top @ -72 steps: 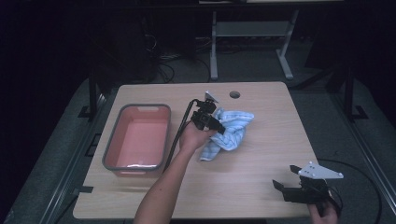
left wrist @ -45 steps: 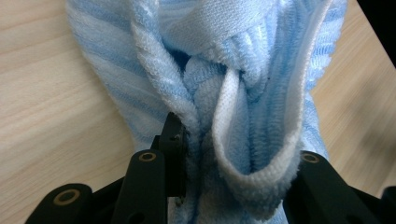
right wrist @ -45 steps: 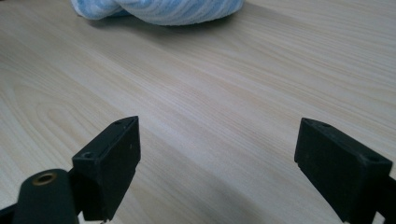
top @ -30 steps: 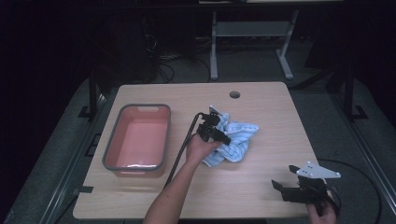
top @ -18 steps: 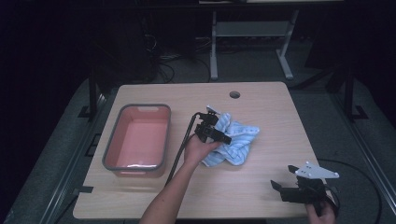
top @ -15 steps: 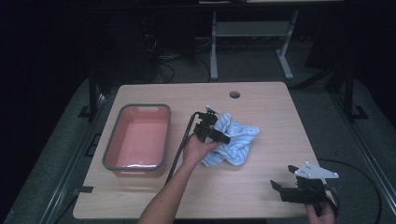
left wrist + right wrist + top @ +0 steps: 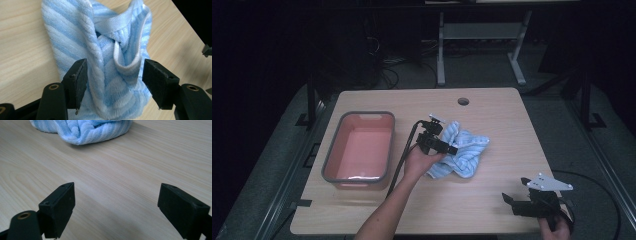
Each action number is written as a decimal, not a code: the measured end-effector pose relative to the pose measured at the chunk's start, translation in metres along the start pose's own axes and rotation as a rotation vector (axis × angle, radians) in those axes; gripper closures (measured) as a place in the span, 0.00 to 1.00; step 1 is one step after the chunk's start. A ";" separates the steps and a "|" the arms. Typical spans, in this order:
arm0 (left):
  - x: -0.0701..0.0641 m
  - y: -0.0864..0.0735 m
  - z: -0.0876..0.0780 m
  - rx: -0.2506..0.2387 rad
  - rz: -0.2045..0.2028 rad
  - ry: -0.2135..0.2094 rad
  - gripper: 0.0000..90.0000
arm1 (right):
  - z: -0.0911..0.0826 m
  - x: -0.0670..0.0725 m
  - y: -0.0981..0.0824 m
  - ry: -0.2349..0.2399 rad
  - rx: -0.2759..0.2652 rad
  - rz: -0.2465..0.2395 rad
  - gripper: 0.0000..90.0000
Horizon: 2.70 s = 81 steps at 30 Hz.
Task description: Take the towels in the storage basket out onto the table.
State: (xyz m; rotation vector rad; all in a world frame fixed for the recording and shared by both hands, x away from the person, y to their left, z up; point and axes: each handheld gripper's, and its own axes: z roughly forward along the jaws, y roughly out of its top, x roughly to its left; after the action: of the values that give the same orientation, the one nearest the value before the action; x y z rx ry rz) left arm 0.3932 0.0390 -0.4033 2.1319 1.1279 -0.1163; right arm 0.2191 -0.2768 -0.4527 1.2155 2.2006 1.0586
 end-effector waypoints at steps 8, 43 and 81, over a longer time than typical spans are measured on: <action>0.000 -0.009 -0.010 -0.016 0.021 -0.035 0.39 | 0.000 -0.001 -0.001 -0.011 0.005 0.009 0.15; -0.007 -0.071 -0.043 -0.036 0.105 -0.035 0.34 | -0.003 0.003 -0.002 -0.012 -0.011 -0.007 0.15; -0.030 -0.158 -0.055 -0.107 0.173 -0.051 0.32 | -0.001 0.007 -0.002 -0.012 0.001 -0.007 0.15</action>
State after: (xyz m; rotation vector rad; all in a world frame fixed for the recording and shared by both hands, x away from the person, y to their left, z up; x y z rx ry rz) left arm 0.2430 0.1110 -0.4373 2.1085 0.8965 -0.0293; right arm 0.2131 -0.2718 -0.4536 1.2099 2.1951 1.0456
